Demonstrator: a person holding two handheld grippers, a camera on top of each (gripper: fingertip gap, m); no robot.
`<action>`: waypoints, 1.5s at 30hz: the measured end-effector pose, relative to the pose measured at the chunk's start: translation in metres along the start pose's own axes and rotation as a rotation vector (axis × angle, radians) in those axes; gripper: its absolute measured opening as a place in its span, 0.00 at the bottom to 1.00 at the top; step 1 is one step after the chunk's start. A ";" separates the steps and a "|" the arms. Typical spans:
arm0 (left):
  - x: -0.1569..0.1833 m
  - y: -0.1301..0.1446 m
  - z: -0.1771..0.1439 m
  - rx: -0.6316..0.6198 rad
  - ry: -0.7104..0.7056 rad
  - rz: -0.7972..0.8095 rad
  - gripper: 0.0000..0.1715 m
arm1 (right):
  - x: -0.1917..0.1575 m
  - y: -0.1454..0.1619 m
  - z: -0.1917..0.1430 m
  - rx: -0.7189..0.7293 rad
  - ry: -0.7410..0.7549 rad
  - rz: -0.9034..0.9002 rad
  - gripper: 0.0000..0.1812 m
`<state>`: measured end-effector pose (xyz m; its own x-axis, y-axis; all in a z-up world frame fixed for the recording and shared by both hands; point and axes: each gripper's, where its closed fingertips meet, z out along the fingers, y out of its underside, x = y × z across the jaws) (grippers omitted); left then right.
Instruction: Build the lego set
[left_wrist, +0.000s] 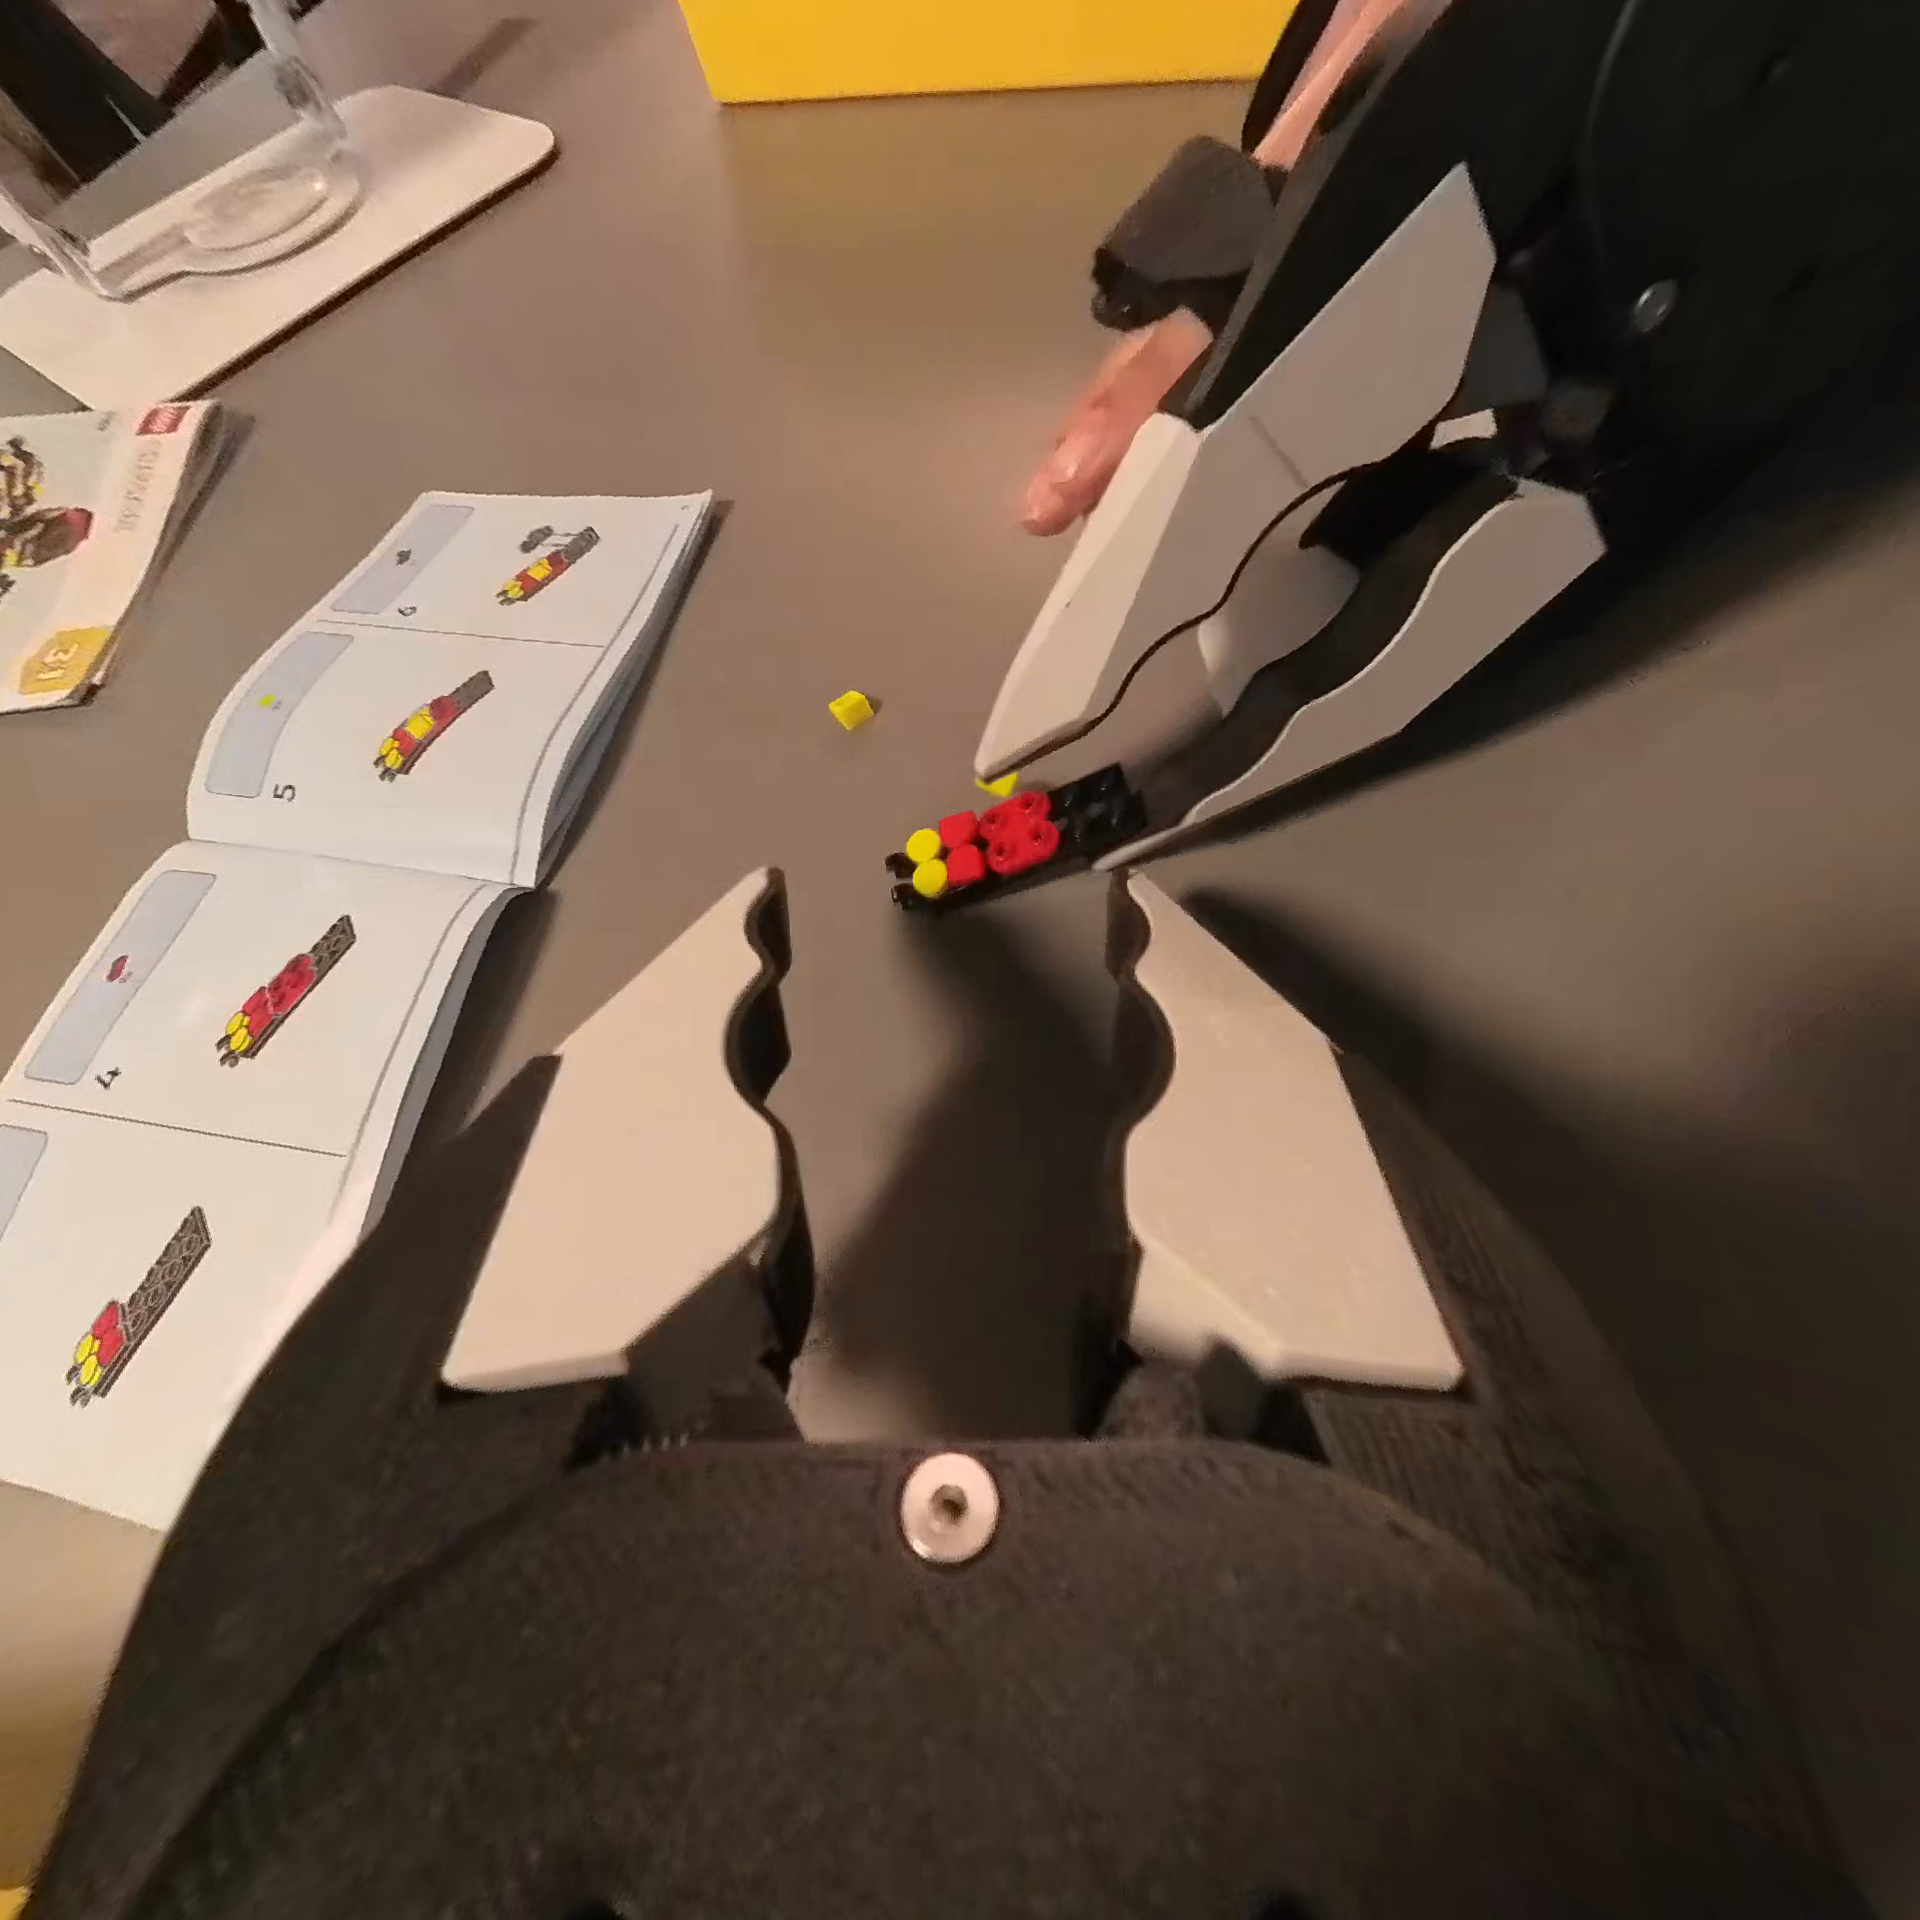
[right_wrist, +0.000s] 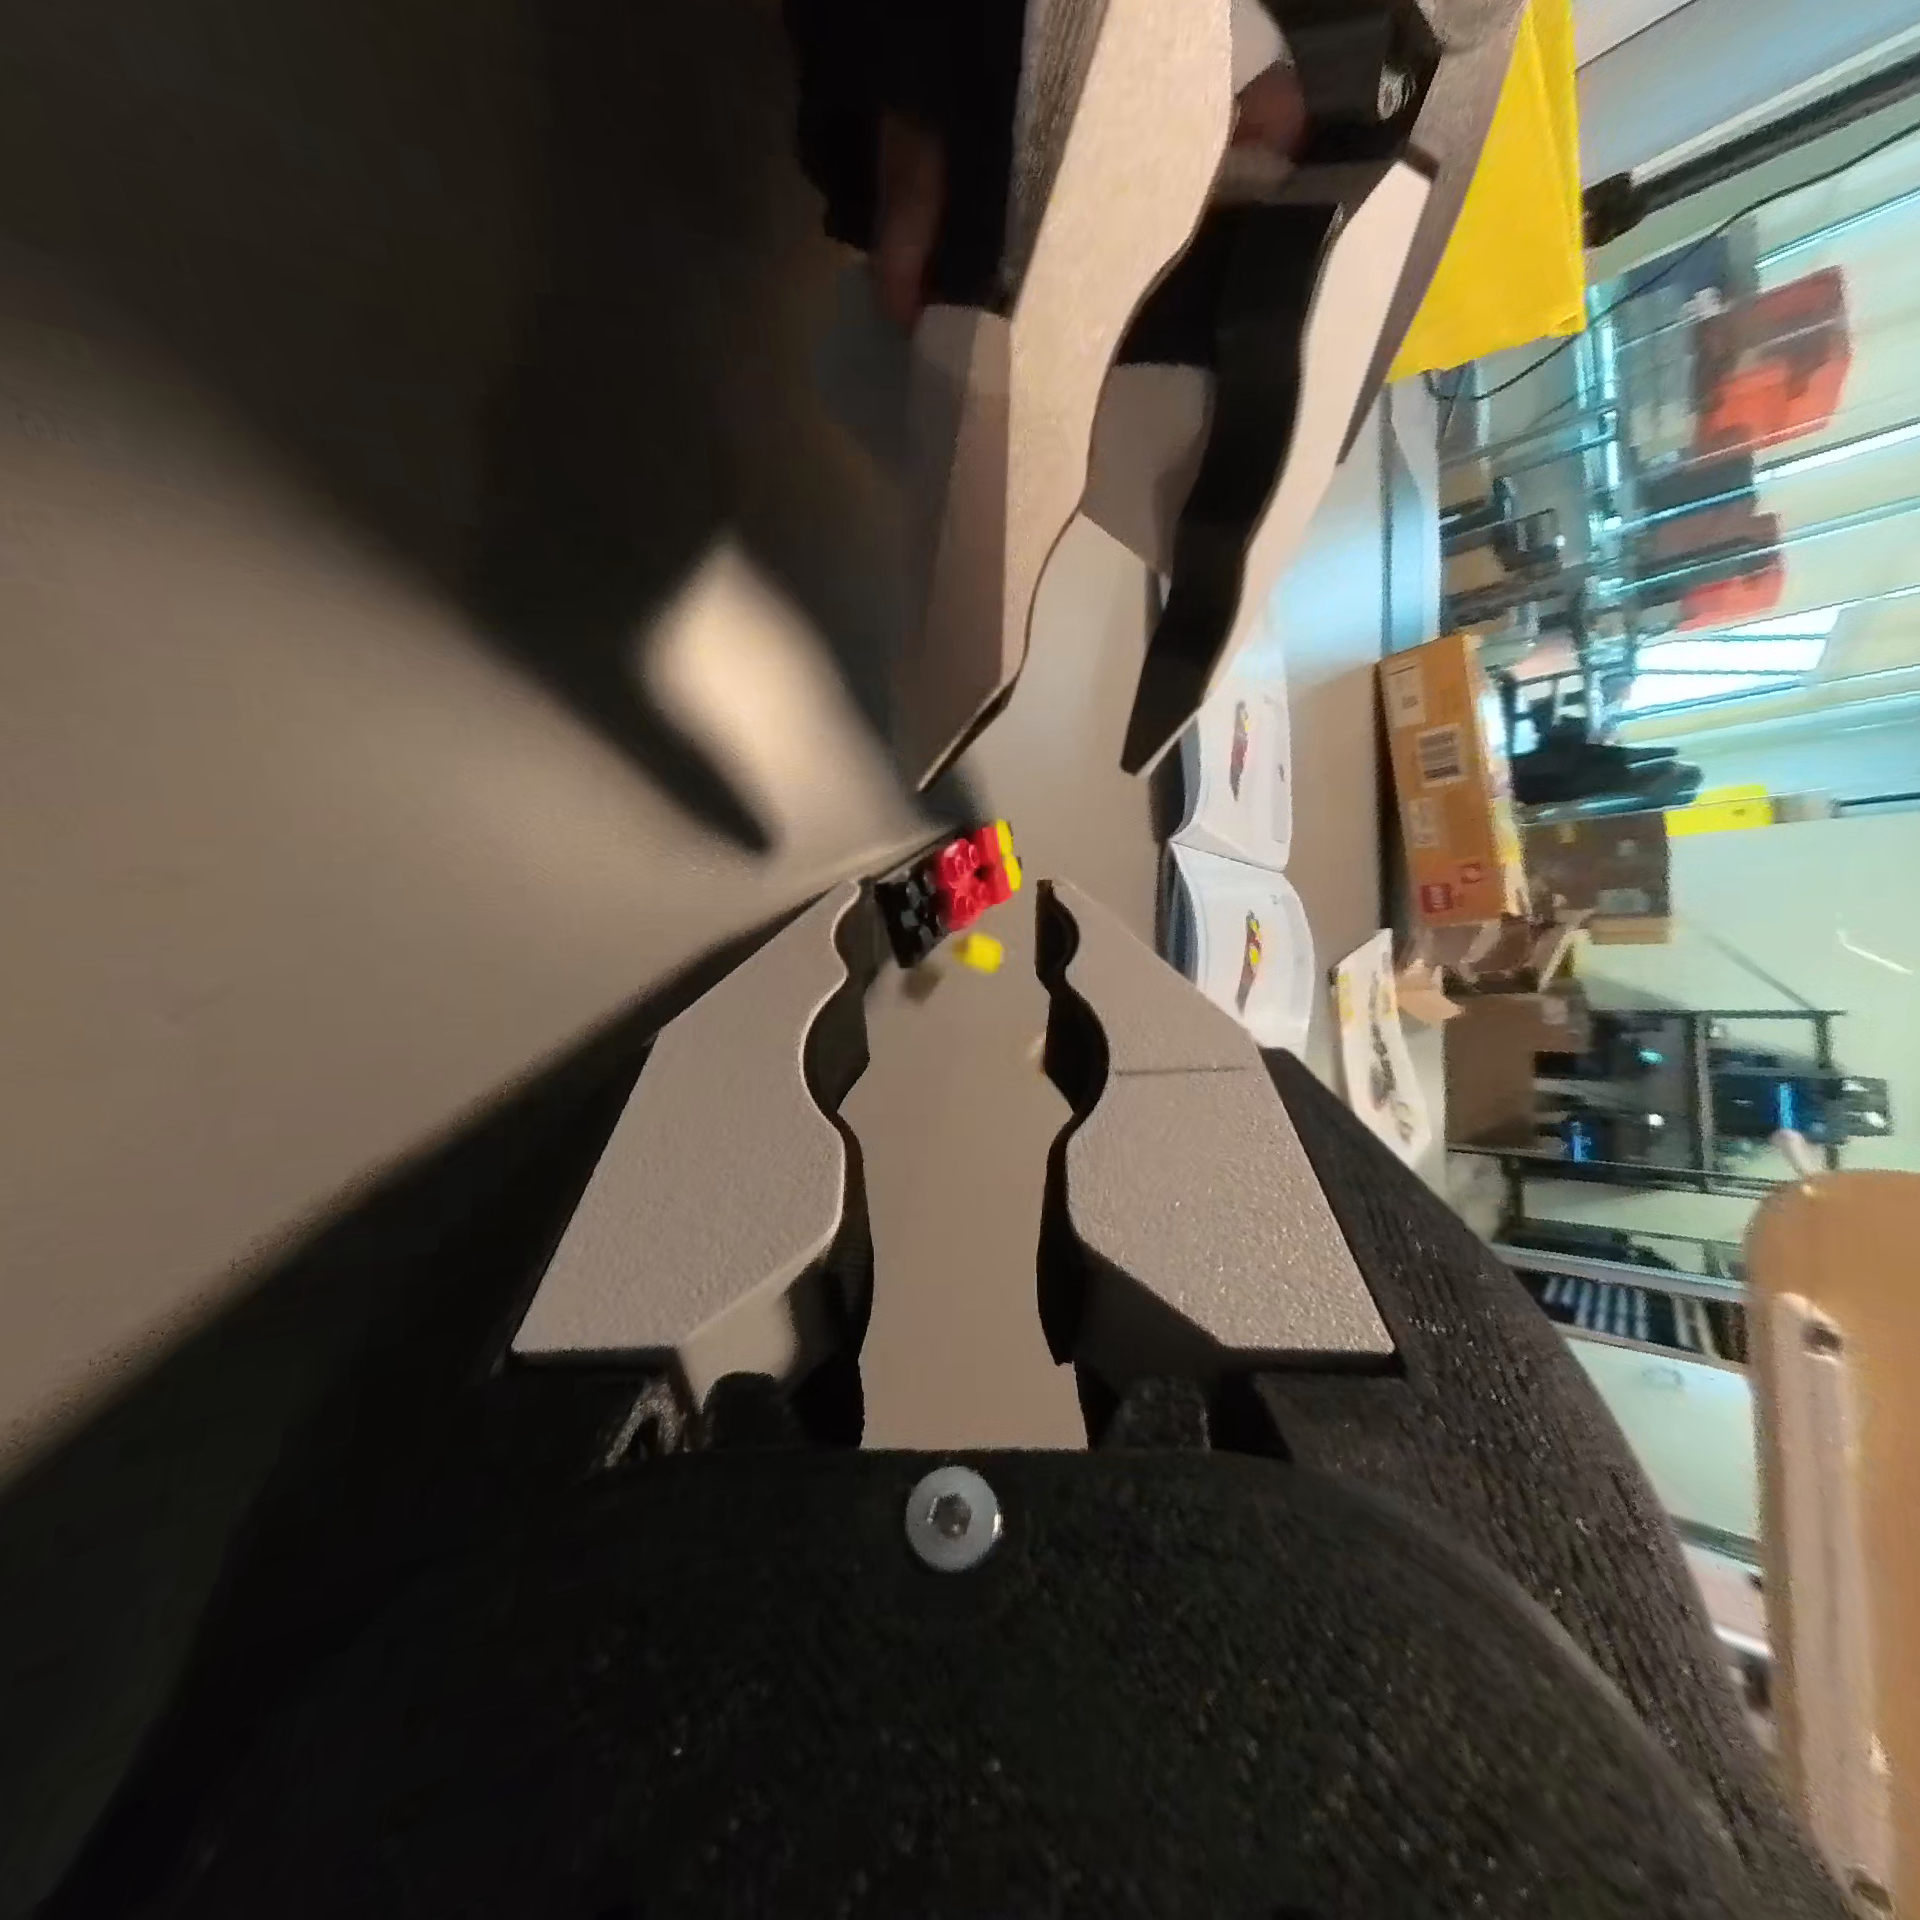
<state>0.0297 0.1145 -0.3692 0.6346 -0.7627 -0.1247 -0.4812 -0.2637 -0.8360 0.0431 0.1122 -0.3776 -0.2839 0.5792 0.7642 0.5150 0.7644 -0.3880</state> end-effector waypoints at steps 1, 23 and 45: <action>0.000 0.001 0.000 -0.005 0.002 -0.003 0.36 | -0.001 0.000 -0.001 -0.005 -0.010 0.010 0.15; 0.010 0.014 0.001 -0.079 0.029 0.091 0.34 | -0.022 0.012 -0.023 0.147 -0.472 0.549 0.17; 0.009 0.014 0.001 -0.070 0.000 0.107 0.31 | -0.002 0.039 -0.016 0.060 -0.350 0.610 0.03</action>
<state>0.0291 0.1044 -0.3821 0.5774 -0.7888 -0.2109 -0.5870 -0.2215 -0.7787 0.0766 0.1365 -0.3863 -0.2072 0.9588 0.1942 0.6221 0.2823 -0.7302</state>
